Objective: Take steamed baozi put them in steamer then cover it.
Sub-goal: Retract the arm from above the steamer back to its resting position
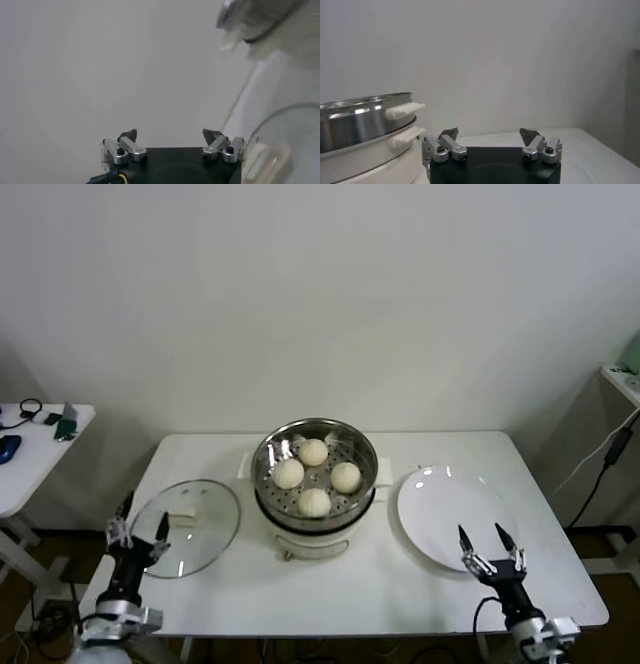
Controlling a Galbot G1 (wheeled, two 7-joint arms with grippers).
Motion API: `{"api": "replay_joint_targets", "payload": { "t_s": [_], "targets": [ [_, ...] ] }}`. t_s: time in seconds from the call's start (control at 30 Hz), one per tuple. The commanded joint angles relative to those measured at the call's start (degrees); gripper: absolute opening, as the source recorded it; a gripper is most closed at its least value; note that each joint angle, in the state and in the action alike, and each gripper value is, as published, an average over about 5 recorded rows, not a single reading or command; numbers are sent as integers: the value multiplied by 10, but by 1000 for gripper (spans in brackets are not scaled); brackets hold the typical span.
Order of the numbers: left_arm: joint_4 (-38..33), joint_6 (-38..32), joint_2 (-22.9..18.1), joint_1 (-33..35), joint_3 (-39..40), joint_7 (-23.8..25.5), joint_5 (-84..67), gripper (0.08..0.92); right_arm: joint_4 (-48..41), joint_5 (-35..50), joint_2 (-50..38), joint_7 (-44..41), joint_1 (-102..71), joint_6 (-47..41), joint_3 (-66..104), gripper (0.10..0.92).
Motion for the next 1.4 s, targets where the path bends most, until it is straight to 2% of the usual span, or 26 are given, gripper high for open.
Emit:
{"api": "replay_joint_targets", "payload": {
  "t_s": [0.03, 0.37, 1.4],
  "targets": [
    [151, -28, 10, -37, 5, -76, 219, 823, 15, -14, 44, 1, -50, 17, 8, 823],
    [208, -30, 5, -74, 8, -77, 231, 823, 11, -50, 59, -1, -48, 18, -4, 823],
    [324, -32, 9, -218, 60, -72, 240, 823, 33, -52, 73, -5, -79, 31, 12, 823]
  ]
}}
